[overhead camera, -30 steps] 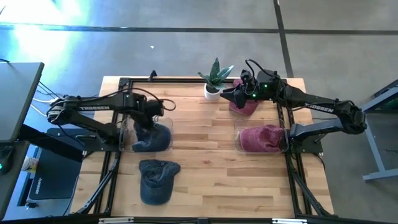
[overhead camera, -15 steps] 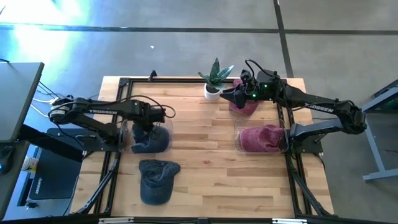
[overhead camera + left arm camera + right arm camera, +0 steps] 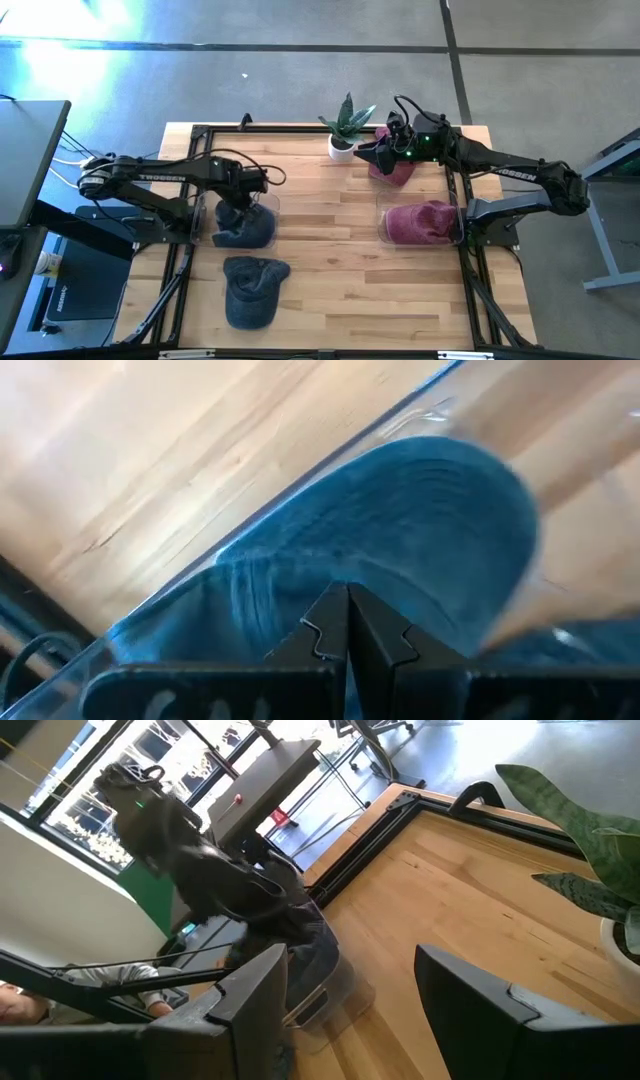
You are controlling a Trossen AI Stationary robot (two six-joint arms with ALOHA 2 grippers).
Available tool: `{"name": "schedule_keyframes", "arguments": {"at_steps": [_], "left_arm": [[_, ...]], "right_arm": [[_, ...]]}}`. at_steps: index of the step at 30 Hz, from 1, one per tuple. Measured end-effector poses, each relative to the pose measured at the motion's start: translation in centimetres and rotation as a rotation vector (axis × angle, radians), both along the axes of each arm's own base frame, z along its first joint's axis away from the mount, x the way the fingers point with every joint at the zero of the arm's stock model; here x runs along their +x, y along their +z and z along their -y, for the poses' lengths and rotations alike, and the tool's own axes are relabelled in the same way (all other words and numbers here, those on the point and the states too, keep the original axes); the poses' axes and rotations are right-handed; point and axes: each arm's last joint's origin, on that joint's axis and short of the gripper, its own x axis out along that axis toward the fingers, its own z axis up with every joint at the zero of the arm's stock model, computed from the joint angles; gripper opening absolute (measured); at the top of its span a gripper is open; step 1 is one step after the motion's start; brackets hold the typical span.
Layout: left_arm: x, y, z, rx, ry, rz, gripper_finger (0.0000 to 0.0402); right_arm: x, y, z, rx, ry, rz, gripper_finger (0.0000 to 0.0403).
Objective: Pick & Place hat
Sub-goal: Put the top blue cap into the left transparent bin
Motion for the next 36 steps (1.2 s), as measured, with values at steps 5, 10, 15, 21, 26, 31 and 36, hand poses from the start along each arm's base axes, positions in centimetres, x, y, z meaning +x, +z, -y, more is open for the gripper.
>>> {"name": "schedule_keyframes", "arguments": {"at_steps": [5, 10, 15, 21, 26, 31, 36], "left_arm": [[0.6, 2.2, 0.3, -0.106, -0.051, 0.073, 0.0000], [0.6, 1.5, 1.0, -0.171, -0.126, 0.073, 0.0000], [0.8, -1.0, 1.5, -0.138, -0.116, 0.099, 0.0000], [0.6, -3.4, 1.2, -0.057, -0.039, 0.101, 0.0000], [0.7, -4.0, 0.9, 0.025, 0.007, 0.123, 0.0000], [1.3, -2.9, 0.9, 0.033, 0.013, 0.166, 0.0000], [2.1, 0.4, 1.0, -0.013, -0.055, 0.212, 0.0000]], "right_arm": [[0.0, 0.0, 0.0, 0.000, 0.000, 0.000, 0.0215], [0.0, 0.0, 0.0, 0.001, 0.000, 0.000, 0.0215], [0.0, 0.0, 0.0, 0.001, 0.000, -0.001, 0.0215], [0.0, 0.0, 0.0, 0.001, 0.000, -0.001, 0.0215], [0.0, 0.0, 0.0, -0.004, -0.008, -0.003, 0.0215], [0.0, 0.0, 0.1, -0.007, -0.021, -0.004, 0.0215], [0.0, 0.0, 0.1, -0.005, -0.022, -0.004, 0.0215]]}}
